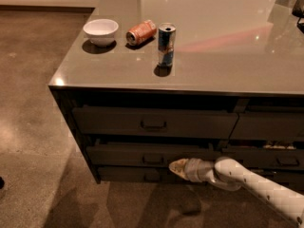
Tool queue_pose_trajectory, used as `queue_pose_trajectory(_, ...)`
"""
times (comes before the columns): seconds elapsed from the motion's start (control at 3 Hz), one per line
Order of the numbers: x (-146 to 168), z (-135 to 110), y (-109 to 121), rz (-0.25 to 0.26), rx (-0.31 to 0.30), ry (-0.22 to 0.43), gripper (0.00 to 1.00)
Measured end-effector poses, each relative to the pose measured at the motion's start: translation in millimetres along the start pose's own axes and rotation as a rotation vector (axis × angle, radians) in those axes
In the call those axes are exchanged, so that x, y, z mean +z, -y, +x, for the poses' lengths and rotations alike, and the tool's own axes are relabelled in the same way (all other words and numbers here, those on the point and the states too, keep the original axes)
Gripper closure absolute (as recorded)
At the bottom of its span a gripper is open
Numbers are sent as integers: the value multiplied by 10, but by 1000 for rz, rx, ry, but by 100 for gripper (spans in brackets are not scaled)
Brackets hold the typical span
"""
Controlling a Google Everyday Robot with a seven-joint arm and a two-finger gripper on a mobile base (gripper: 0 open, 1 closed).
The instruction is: Close middle drawer
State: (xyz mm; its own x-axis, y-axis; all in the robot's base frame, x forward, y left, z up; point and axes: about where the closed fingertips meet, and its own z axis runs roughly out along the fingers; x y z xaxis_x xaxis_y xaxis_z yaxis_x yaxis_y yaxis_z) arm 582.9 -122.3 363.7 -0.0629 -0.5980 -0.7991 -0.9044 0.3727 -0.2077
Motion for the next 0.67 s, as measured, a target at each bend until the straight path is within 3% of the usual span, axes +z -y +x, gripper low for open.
queue_pose_trajectory(0.67, 126, 123, 307, 21, -1, 1, 100)
